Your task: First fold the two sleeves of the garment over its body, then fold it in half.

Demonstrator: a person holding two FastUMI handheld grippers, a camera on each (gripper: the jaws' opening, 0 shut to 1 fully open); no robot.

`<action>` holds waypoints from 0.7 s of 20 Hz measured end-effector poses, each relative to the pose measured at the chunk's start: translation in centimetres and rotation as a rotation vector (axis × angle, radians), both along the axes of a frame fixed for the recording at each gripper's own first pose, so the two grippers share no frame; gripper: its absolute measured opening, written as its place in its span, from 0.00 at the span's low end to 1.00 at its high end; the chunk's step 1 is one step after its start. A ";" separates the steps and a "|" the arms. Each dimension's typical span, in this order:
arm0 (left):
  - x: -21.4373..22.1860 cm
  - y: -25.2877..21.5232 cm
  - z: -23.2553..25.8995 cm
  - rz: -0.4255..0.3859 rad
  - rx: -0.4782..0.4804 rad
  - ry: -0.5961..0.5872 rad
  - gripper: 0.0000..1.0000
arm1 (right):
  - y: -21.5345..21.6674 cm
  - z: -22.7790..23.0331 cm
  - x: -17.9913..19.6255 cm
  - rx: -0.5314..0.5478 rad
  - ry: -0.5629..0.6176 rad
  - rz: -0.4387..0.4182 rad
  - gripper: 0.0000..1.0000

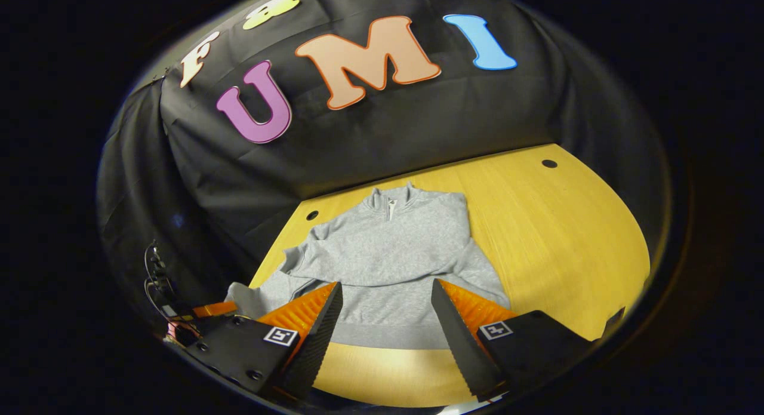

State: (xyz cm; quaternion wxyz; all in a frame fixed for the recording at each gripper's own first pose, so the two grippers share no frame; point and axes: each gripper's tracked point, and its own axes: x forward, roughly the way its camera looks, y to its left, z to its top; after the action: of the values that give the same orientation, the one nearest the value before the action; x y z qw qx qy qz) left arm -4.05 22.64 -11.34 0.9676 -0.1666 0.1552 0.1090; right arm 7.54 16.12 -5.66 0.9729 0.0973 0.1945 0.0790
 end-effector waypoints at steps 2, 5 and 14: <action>2.0 -3.2 2.5 -0.075 0.025 -0.040 0.00 | -2.1 0.7 -0.3 0.012 -0.013 -0.031 0.95; 4.8 -8.5 4.9 -0.204 0.056 -0.069 0.00 | -5.7 1.7 -0.7 0.013 -0.031 -0.079 0.94; 11.8 -22.6 8.4 -0.488 0.013 -0.124 0.00 | -13.8 4.4 -1.8 0.045 -0.073 -0.188 0.94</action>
State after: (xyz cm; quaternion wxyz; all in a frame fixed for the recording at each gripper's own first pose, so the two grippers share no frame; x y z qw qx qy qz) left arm 7.72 0.07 -2.98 0.9740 -0.1246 0.1305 -0.1371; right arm 5.76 2.35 -1.31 0.9800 0.1342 0.1469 -0.0048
